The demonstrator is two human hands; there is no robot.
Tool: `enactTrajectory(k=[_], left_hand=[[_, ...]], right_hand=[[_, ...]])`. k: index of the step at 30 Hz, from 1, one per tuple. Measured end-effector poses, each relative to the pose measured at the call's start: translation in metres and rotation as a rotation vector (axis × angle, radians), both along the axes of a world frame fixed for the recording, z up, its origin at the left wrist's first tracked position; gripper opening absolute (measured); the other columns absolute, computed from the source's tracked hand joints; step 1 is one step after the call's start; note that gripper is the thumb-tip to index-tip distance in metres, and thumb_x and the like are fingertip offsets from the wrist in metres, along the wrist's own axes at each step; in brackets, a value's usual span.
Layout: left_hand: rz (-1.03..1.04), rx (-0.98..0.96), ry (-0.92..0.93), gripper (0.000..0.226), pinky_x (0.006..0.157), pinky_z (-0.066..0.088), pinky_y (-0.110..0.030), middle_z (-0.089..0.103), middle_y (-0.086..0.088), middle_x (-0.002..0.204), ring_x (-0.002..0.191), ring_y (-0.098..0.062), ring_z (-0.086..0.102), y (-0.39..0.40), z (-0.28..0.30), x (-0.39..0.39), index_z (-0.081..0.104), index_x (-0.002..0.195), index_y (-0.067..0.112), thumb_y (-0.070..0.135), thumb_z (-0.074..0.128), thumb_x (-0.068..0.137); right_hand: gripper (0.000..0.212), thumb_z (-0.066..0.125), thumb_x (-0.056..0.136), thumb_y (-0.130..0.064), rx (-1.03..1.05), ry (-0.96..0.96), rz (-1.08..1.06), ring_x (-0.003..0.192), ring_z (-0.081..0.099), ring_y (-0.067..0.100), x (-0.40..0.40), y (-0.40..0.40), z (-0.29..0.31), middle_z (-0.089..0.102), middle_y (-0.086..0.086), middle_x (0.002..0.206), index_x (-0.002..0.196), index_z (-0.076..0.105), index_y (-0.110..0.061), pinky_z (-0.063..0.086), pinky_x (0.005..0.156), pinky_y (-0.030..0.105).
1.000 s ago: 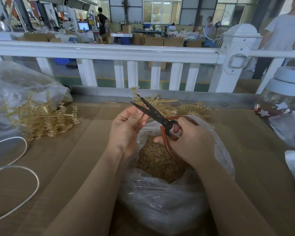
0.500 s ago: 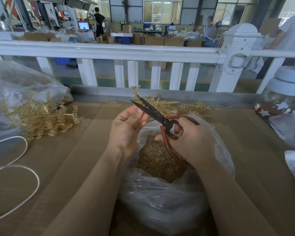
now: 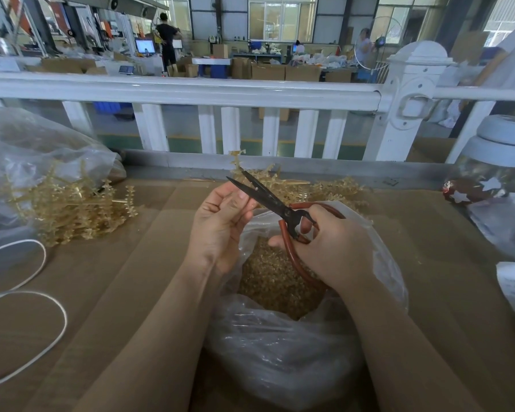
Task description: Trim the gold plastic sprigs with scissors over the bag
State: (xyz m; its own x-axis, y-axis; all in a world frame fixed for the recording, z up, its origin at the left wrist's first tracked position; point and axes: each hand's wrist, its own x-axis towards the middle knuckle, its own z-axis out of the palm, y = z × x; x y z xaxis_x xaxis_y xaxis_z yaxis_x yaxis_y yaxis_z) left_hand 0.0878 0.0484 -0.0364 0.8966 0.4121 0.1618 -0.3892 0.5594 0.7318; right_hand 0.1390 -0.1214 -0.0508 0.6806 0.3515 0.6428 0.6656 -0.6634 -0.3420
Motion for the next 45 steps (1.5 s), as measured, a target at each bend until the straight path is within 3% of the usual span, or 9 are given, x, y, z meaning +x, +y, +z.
enactTrajectory(k=[6,10,15,25,29,33,38,42,45], left_hand=[[0.01,0.044,-0.013,0.021,0.065,0.055,-0.015,0.074,-0.001,0.08,0.067,-0.007,0.067,0.001,0.001,-0.001,0.065,0.097,0.007,0.006,0.068,0.076],[0.055,0.094,-0.052,0.018,0.062,0.055,-0.017,0.072,-0.002,0.073,0.063,-0.007,0.066,-0.001,0.002,-0.002,0.062,0.093,0.005,0.001,0.066,0.076],[0.09,0.198,-0.107,0.016,0.061,0.055,-0.022,0.071,-0.003,0.069,0.063,-0.011,0.068,-0.006,0.004,-0.004,0.057,0.093,-0.001,-0.015,0.054,0.089],[0.133,0.249,-0.093,0.014,0.064,0.056,-0.024,0.071,-0.002,0.07,0.065,-0.011,0.067,-0.009,0.006,-0.005,0.058,0.096,-0.002,-0.014,0.057,0.088],[0.11,0.222,-0.103,0.016,0.062,0.055,-0.022,0.07,-0.001,0.066,0.061,-0.009,0.066,-0.009,0.007,-0.005,0.057,0.095,-0.001,-0.015,0.053,0.09],[0.117,0.218,-0.12,0.016,0.065,0.056,-0.024,0.071,-0.003,0.069,0.064,-0.011,0.067,-0.008,0.006,-0.005,0.057,0.095,-0.002,-0.006,0.062,0.081],[0.123,0.221,-0.099,0.028,0.074,0.055,-0.025,0.07,-0.006,0.075,0.069,-0.013,0.065,-0.005,0.004,-0.003,0.058,0.102,-0.002,0.001,0.066,0.076],[0.113,0.217,-0.111,0.023,0.07,0.054,-0.022,0.071,-0.003,0.073,0.068,-0.011,0.065,-0.005,0.005,-0.003,0.059,0.098,0.0,0.0,0.066,0.076],[0.116,0.205,-0.119,0.021,0.068,0.054,-0.021,0.072,-0.003,0.073,0.066,-0.01,0.066,-0.006,0.006,-0.004,0.059,0.096,0.0,-0.001,0.065,0.076]], right_hand=[[0.072,0.038,0.069,-0.092,-0.026,0.016,-0.014,0.061,0.052,0.004,0.0,-0.001,-0.001,0.057,-0.016,0.069,0.079,0.062,-0.024,0.048,0.059,0.019],[0.061,0.041,0.071,-0.09,-0.044,0.015,-0.024,0.056,0.044,-0.003,0.0,-0.002,0.001,0.047,-0.021,0.065,0.076,0.052,-0.03,0.038,0.054,0.012],[0.06,0.039,0.07,-0.091,-0.041,0.018,-0.033,0.06,0.044,-0.002,-0.001,-0.003,0.0,0.051,-0.022,0.072,0.082,0.051,-0.033,0.031,0.057,0.007],[0.064,0.032,0.069,-0.093,-0.025,-0.009,-0.078,0.055,0.04,-0.002,-0.001,-0.001,0.001,0.049,-0.022,0.069,0.079,0.052,-0.033,0.028,0.055,0.005],[0.062,0.033,0.069,-0.094,-0.026,-0.008,-0.063,0.056,0.04,-0.005,-0.001,-0.001,0.002,0.046,-0.023,0.069,0.08,0.05,-0.035,0.03,0.054,0.008],[0.081,0.023,0.069,-0.098,0.0,-0.011,-0.049,0.061,0.049,0.004,-0.001,0.0,0.0,0.055,-0.02,0.072,0.083,0.061,-0.028,0.033,0.056,0.007],[0.083,0.028,0.069,-0.098,0.016,-0.01,-0.004,0.064,0.057,0.008,0.001,0.0,-0.004,0.063,-0.014,0.072,0.081,0.066,-0.024,0.051,0.063,0.02],[0.071,0.033,0.074,-0.093,0.047,-0.071,-0.002,0.057,0.046,0.003,0.002,0.0,-0.002,0.049,-0.022,0.066,0.078,0.062,-0.029,0.044,0.057,0.015],[0.063,0.033,0.075,-0.093,0.044,-0.089,-0.017,0.051,0.04,0.001,0.001,-0.001,-0.002,0.041,-0.02,0.06,0.071,0.05,-0.032,0.041,0.05,0.016]])
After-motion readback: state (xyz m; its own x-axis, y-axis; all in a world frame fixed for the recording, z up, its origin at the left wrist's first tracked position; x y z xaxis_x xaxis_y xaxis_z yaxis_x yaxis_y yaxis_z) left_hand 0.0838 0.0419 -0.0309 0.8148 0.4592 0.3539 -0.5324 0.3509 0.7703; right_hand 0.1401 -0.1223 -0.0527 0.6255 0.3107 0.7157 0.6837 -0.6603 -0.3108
